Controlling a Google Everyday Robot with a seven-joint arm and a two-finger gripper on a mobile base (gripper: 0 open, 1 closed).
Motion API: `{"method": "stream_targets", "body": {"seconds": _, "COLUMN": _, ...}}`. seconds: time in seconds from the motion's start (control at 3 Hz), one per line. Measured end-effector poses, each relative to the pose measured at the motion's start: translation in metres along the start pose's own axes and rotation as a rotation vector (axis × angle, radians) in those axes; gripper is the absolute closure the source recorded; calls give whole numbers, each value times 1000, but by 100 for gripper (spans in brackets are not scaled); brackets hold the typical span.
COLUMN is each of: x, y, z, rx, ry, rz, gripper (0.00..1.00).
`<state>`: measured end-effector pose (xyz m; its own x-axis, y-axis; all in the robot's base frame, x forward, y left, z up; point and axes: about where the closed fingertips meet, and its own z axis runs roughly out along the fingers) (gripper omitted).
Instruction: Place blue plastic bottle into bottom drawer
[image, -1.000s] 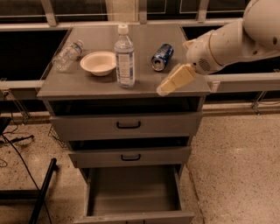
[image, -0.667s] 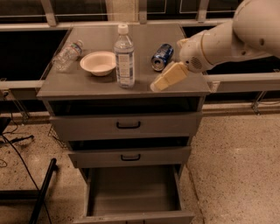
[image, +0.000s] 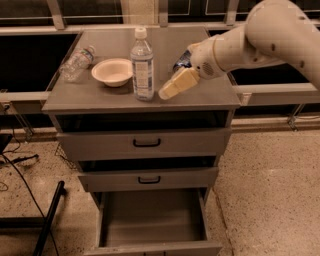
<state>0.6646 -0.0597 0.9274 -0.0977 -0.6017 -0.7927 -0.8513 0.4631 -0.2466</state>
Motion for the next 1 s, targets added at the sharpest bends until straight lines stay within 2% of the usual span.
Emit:
{"method": "stream_targets", "body": {"seconds": 0.67, "x": -14, "y": 7, "z": 45, "rx": -81, "ry": -44, "rz": -6, "gripper": 0}}
{"method": "stream_targets", "body": {"seconds": 1.0, "x": -19, "y": 11, "z": 62, "rx": -103, "ry": -58, "rz": -13, "gripper": 0}}
